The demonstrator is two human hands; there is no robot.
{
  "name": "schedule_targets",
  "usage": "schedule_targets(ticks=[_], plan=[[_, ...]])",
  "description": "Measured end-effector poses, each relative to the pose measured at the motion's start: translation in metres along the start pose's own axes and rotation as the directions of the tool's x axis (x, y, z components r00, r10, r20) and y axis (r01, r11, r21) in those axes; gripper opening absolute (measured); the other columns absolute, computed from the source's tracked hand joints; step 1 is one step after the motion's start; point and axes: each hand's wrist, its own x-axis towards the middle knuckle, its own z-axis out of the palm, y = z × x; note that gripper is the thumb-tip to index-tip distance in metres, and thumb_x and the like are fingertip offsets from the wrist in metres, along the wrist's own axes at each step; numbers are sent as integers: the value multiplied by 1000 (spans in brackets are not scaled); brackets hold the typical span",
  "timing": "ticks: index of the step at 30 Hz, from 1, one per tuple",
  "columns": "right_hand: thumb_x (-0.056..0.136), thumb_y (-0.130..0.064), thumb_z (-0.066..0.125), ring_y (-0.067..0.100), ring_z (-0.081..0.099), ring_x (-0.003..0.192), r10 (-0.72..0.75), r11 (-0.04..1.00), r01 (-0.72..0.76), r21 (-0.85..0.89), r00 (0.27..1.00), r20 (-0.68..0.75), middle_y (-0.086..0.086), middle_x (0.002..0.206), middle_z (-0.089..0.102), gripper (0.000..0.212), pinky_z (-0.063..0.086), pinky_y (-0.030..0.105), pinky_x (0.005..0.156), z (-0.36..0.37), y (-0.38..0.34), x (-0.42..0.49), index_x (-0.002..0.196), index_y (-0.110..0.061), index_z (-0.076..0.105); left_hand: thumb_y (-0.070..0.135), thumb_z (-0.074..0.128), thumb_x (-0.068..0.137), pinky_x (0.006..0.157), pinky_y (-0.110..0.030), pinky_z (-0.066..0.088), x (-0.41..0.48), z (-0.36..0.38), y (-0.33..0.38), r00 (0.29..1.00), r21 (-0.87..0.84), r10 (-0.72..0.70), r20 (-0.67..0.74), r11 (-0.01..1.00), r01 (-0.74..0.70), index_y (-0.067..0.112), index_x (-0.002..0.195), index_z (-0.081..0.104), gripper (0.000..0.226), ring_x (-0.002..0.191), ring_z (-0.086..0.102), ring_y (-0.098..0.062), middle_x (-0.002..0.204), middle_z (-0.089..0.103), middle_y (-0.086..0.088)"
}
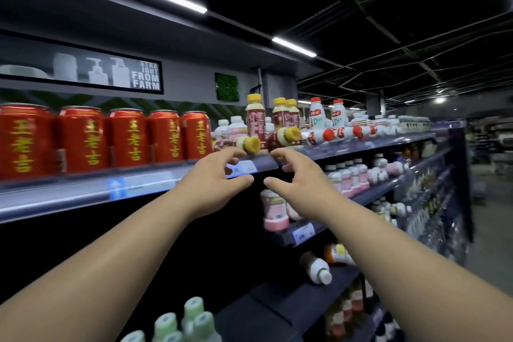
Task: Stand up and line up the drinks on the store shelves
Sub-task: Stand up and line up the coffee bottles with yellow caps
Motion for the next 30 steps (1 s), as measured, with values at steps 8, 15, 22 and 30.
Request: schedule_targets(ticks=[8,15,22,30], plan=[[89,-41,68,6,47,119,-126,991,123,57,991,42,-12,140,47,58,38,28,97,-26,98,50,142,-33,45,35,73,85,87,-24,44,60,66,22,987,77,-69,-147,994,81,25,129,57,47,107,58,-9,121,59,8],[88,-40,70,4,48,119,-277,947,254,195,955,105,-16,132,51,49,39,25,97,-26,146,97,133,-36,50,33,75,82,94,-28,47,93,86,36,923,113,-181,-340,966,231,27,126,58,47,105,62,-7,118,63,5],[89,-33,70,3,49,114,-362,879,301,368,926,107,-15,128,49,51,39,20,89,-2,141,122,135,-35,49,26,75,83,79,-19,40,101,79,31,890,192,-201,-409,935,299,30,121,57,43,106,56,-8,114,59,11],[85,-29,74,5,50,116,-399,826,347,444,916,27,-14,127,51,52,47,35,102,19,129,148,131,-36,51,25,83,71,99,-37,47,132,70,4,906,351,-205,-371,872,341,35,124,52,62,113,54,-13,122,57,7]])
